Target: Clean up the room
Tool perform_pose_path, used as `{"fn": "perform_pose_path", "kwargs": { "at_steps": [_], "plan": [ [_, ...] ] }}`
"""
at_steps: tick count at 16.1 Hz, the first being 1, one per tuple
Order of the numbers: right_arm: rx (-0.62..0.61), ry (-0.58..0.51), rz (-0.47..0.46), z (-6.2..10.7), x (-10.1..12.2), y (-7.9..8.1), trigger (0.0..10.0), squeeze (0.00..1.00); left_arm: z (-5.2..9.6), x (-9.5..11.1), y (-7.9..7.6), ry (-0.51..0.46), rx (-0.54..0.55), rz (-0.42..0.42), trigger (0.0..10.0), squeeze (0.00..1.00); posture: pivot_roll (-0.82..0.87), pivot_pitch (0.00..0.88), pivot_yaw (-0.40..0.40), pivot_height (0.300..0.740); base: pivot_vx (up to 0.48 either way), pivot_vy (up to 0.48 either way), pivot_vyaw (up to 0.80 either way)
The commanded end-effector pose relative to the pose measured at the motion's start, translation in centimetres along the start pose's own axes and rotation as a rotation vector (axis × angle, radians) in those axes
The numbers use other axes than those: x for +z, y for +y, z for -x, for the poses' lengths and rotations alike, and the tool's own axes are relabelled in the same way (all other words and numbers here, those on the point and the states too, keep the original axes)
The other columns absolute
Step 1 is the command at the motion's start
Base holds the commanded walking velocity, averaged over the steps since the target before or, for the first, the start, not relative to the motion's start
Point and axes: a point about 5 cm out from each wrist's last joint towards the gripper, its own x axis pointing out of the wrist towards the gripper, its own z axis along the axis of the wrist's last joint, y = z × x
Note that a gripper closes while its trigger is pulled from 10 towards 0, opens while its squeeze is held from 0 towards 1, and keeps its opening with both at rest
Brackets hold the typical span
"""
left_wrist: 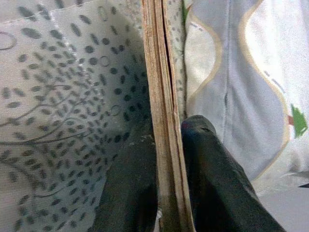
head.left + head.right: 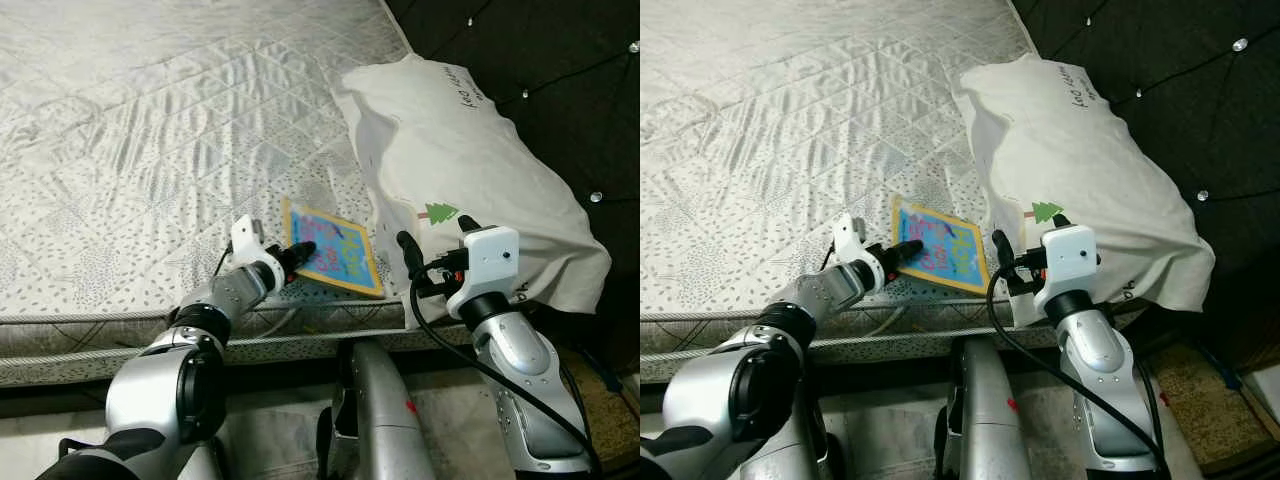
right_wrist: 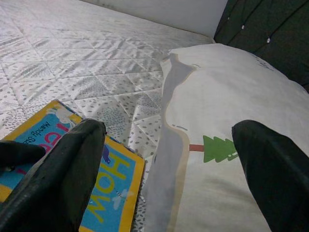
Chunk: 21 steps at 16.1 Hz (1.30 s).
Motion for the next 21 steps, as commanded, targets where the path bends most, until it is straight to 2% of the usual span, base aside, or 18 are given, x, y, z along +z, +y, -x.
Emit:
{"fn": "perform_pose_path", "kwargs": {
  "at_steps": [1, 16, 17, 18, 19, 21],
  "plan": [
    [-0.013, -0.002, 0.018, 0.1, 0.3, -0.5, 10.0, 0.00, -0.2, -0.1, -0.4, 0.014, -0.005, -0.006, 10.0, 1.00, -0.21, 0.104, -0.124, 0.529, 0.000, 0.000, 0.00],
    [-0.013, -0.002, 0.018, 0.1, 0.3, -0.5, 10.0, 0.00, -0.2, 0.1, -0.3, 0.006, -0.002, -0.008, 10.0, 1.00, -0.21, 0.104, -0.124, 0.529, 0.000, 0.000, 0.00],
    [-0.014, -0.035, 0.004, -1.1, 0.5, -0.2, 10.0, 0.00, 1.6, 3.6, 2.3, -0.051, 0.219, -0.246, 10.0, 1.00, -0.17, 0.052, -0.101, 0.529, 0.000, 0.000, 0.00],
    [-0.010, -0.039, -0.005, -1.4, 0.4, 0.0, 10.0, 0.00, 2.2, 4.6, 3.2, -0.093, 0.320, -0.305, 10.0, 1.00, -0.16, 0.048, -0.098, 0.529, 0.000, 0.000, 0.00],
    [-0.006, -0.037, -0.011, -1.5, 0.3, 0.1, 10.0, 0.00, 2.6, 5.2, 3.6, -0.120, 0.377, -0.338, 10.0, 1.00, -0.16, 0.046, -0.097, 0.529, 0.000, 0.000, 0.00],
    [0.006, -0.033, -0.036, -1.8, 0.1, 0.4, 10.0, 0.00, 3.0, 5.5, 4.1, -0.132, 0.399, -0.356, 10.0, 1.00, -0.13, 0.037, -0.093, 0.529, 0.000, 0.000, 0.00]
  ]
}}
